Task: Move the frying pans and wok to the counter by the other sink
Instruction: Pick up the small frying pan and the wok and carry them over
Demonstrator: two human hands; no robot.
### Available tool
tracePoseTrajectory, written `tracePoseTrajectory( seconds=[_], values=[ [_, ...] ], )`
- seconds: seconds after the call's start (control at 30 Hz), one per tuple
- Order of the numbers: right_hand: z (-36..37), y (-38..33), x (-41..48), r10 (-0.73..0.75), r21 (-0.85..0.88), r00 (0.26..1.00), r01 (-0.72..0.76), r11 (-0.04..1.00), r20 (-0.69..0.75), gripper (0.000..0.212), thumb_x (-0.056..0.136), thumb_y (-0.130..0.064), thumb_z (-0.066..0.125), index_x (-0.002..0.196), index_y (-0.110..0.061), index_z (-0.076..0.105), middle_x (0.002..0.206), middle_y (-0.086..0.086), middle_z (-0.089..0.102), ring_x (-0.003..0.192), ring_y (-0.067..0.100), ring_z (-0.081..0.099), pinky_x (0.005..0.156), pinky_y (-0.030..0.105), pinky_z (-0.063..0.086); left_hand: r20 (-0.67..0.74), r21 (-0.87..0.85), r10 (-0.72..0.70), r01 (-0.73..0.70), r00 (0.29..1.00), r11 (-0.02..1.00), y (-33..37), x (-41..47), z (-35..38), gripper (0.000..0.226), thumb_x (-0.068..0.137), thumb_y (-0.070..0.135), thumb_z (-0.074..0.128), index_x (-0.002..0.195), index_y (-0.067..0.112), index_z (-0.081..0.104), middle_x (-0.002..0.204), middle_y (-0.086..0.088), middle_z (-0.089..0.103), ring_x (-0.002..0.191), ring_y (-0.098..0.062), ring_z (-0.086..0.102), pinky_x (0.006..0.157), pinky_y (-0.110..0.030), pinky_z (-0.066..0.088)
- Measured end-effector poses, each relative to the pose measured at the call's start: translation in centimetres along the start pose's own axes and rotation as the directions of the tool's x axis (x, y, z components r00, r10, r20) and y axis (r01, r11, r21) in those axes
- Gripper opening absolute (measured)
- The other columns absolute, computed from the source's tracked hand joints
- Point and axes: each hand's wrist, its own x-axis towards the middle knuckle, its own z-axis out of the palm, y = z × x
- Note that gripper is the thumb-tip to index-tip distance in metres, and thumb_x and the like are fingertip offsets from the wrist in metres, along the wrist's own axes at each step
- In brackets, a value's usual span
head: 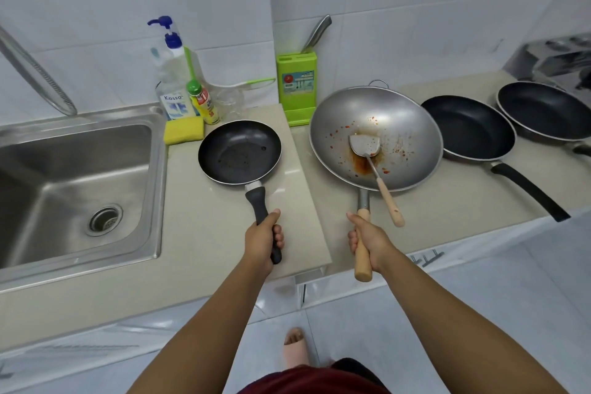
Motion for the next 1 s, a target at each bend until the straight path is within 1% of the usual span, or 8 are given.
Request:
tracePoseTrajectory(
  seconds=[0.1, 0.23, 0.33, 0.5, 0.57, 0.73, 0.9, 1.0],
  values=[
    [-0.3, -0.1, -0.5, -0.026, -0.016, 0.999, 0.025, 1.000, -0.025, 0.029, 0.081, -0.037, 0.077, 0.081, -0.013, 0.061, 0.050, -0.001, 0.054, 0.039, 0.008, 0.047, 0.037, 0.019, 0.044, -0.067, 0.008, 0.041, -0.041, 0.997, 0.999, -0.2, 0.1, 0.1, 0.026, 0.092, 0.018, 0.065, 0.073, 0.013, 0.046, 0.046, 0.004, 0.041, 0.032, -0.008, 0.034, 0.032, -0.019, 0.029],
    [-1.2, 0.4, -1.8, -0.036, -0.009, 0.998, 0.036, 0.999, -0.042, 0.027, 0.081, -0.033, 0.077, 0.080, -0.012, 0.060, 0.046, -0.003, 0.054, 0.036, 0.007, 0.046, 0.036, 0.018, 0.043, -0.093, -0.013, 0.076, -0.078, 0.993, 0.997, -0.3, -0.3, 0.2, 0.025, 0.091, 0.016, 0.063, 0.073, 0.013, 0.046, 0.046, 0.003, 0.042, 0.032, -0.008, 0.033, 0.032, -0.019, 0.028],
    [-1.8, 0.7, -3.4, -0.055, -0.019, 0.997, 0.054, 0.998, -0.047, 0.023, 0.083, -0.030, 0.075, 0.082, -0.012, 0.060, 0.046, -0.003, 0.054, 0.036, 0.007, 0.046, 0.037, 0.019, 0.044, -0.084, 0.013, 0.136, -0.136, 0.987, 0.991, -0.1, -1.1, 0.0, 0.023, 0.091, 0.017, 0.062, 0.074, 0.013, 0.047, 0.047, 0.002, 0.043, 0.033, -0.008, 0.033, 0.033, -0.020, 0.028],
    [-3.8, 0.4, -6.7, -0.116, -0.061, 0.993, 0.114, 0.992, -0.022, 0.023, 0.086, -0.026, 0.069, 0.075, -0.013, 0.055, 0.046, -0.003, 0.051, 0.036, 0.008, 0.044, 0.039, 0.022, 0.042, -0.035, 0.044, 0.258, -0.257, 0.965, 0.965, 0.1, -3.9, -0.2, 0.023, 0.092, 0.017, 0.063, 0.075, 0.014, 0.047, 0.042, 0.006, 0.042, 0.031, -0.007, 0.033, 0.032, -0.017, 0.028],
    [-4.7, 0.0, -8.3, -0.151, -0.069, 0.988, 0.151, 0.986, 0.017, 0.021, 0.087, -0.023, 0.067, 0.075, -0.013, 0.054, 0.046, -0.003, 0.051, 0.036, 0.008, 0.044, 0.038, 0.021, 0.041, -0.044, 0.032, 0.288, -0.287, 0.957, 0.958, -0.3, -5.7, 0.0, 0.024, 0.092, 0.019, 0.063, 0.075, 0.014, 0.048, 0.043, 0.006, 0.042, 0.032, -0.008, 0.033, 0.033, -0.017, 0.028],
    [-6.6, -0.6, -12.6, -0.213, -0.120, 0.967, 0.231, 0.966, 0.142, 0.014, 0.088, -0.017, 0.065, 0.080, -0.012, 0.054, 0.047, -0.002, 0.051, 0.036, 0.008, 0.044, 0.036, 0.019, 0.041, -0.126, -0.026, 0.322, -0.327, 0.938, 0.945, -1.9, -10.8, 0.3, 0.023, 0.091, 0.021, 0.064, 0.076, 0.014, 0.048, 0.044, 0.006, 0.042, 0.032, -0.008, 0.034, 0.032, -0.018, 0.029],
    [-7.7, -1.1, -15.3, -0.235, -0.212, 0.938, 0.291, 0.933, 0.255, 0.011, 0.085, -0.017, 0.066, 0.082, -0.012, 0.057, 0.048, -0.002, 0.051, 0.036, 0.009, 0.045, 0.035, 0.021, 0.041, -0.205, -0.127, 0.329, -0.358, 0.922, 0.925, -3.6, -15.0, -0.1, 0.020, 0.093, 0.018, 0.062, 0.079, 0.014, 0.048, 0.043, 0.007, 0.043, 0.032, -0.006, 0.033, 0.031, -0.018, 0.028],
    [-6.9, -0.7, -16.5, -0.233, -0.273, 0.916, 0.327, 0.905, 0.325, 0.011, 0.084, -0.017, 0.066, 0.081, -0.013, 0.058, 0.047, -0.002, 0.051, 0.035, 0.009, 0.044, 0.034, 0.020, 0.040, -0.269, -0.159, 0.338, -0.388, 0.902, 0.908, -4.5, -17.2, -1.4, 0.020, 0.092, 0.016, 0.061, 0.077, 0.015, 0.047, 0.042, 0.007, 0.042, 0.031, -0.006, 0.033, 0.032, -0.016, 0.027]
  ],
)
